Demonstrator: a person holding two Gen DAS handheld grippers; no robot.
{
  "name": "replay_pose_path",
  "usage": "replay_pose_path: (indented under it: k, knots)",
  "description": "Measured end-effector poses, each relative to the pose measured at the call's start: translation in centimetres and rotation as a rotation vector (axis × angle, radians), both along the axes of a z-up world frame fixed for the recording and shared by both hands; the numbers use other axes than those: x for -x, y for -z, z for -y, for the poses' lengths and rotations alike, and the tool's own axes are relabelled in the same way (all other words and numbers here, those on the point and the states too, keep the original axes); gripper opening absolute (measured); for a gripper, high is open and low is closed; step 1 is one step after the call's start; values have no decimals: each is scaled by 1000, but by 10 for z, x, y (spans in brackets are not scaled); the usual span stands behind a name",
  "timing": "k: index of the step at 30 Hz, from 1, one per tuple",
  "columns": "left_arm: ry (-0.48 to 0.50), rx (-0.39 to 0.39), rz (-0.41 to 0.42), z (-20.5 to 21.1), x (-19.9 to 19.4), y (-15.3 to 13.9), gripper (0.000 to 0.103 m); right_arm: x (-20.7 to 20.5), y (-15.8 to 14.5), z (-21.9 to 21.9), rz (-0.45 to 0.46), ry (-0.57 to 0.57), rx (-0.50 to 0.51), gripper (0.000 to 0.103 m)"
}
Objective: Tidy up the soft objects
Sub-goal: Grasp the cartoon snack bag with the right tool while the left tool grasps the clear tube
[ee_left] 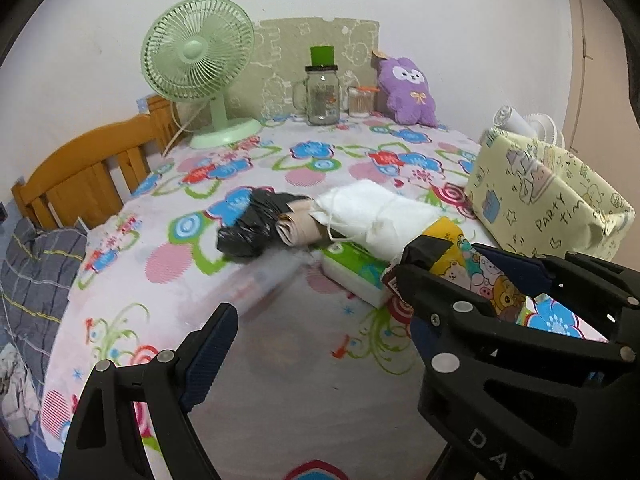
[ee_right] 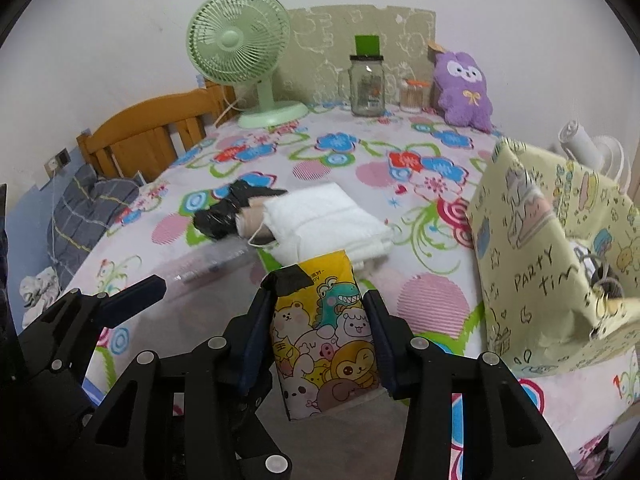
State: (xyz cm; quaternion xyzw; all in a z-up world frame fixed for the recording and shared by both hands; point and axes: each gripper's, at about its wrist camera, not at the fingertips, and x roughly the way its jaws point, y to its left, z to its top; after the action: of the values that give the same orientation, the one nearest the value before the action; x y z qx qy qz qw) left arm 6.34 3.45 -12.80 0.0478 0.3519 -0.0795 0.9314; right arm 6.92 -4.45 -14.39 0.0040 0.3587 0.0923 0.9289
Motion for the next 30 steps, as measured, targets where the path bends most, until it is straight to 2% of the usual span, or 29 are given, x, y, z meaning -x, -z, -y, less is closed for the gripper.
replay_pose_path:
  k: [6,18,30]
  knots:
    - [-14,-12,16,-11,-10,-6,90,-7,-10,-11,18,-7,4,49]
    - [-4,20,-27,-28,-41,0,85,-34,-8,-28,5,-12,29,49]
    - [7,14,-86,-34,-62,14,82,-53,4,-34,-31,-15,43,49]
